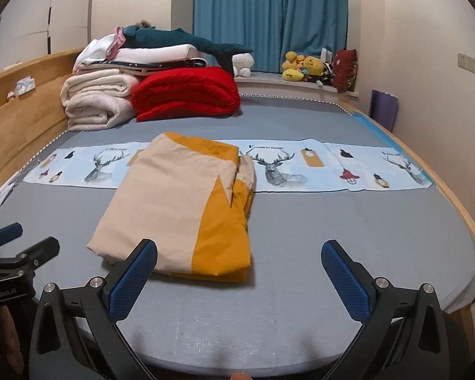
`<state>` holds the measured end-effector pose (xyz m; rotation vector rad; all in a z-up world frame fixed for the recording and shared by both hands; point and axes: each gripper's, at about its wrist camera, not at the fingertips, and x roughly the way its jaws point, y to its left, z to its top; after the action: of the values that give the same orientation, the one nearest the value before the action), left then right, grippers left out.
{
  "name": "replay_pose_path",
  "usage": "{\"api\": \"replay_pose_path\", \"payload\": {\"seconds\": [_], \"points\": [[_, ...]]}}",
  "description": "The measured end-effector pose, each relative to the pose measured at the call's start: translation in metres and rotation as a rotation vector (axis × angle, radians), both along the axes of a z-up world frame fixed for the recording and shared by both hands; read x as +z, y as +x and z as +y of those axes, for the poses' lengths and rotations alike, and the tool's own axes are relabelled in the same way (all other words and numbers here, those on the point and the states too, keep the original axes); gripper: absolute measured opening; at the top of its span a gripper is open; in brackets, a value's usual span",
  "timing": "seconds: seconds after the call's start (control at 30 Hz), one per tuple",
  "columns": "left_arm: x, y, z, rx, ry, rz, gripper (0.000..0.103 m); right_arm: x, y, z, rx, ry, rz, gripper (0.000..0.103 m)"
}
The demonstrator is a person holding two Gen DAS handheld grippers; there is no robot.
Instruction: Fold large clothes
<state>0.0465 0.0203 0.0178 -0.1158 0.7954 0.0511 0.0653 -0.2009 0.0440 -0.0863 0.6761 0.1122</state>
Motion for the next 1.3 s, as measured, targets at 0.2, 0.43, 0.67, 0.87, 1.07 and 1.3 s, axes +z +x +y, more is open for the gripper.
{"api": "replay_pose_path", "payload": {"seconds": [0.2, 0.43, 0.67, 0.87, 1.07, 1.3], "points": [[-0.002, -0.001, -0.005, -0.02, 0.02, -0.007, 0.102, -0.005, 0.002, 0.018, 0.044, -0.006, 0.007, 0.103], [-0.004, 0.003, -0.004, -0.013, 0.01, 0.007, 0.102, -0.005, 0.004, 0.022, 0.064, 0.008, 0.003, 0.103], [-0.006, 0.003, -0.008, -0.025, 0.017, 0.009, 0.102, -0.007, 0.003, 0.029, 0.09, 0.005, 0.009, 0.103], [-0.008, 0.004, -0.008, -0.025, 0.014, 0.015, 0.102, -0.007, 0.001, 0.034, 0.112, 0.002, 0.001, 0.103], [-0.007, 0.004, -0.007, -0.025, 0.016, 0.014, 0.102, -0.008, 0.003, 0.033, 0.107, 0.006, 0.006, 0.103], [-0.006, 0.005, -0.007, -0.024, 0.018, 0.014, 0.102, -0.008, 0.004, 0.032, 0.106, 0.007, 0.006, 0.103]]}}
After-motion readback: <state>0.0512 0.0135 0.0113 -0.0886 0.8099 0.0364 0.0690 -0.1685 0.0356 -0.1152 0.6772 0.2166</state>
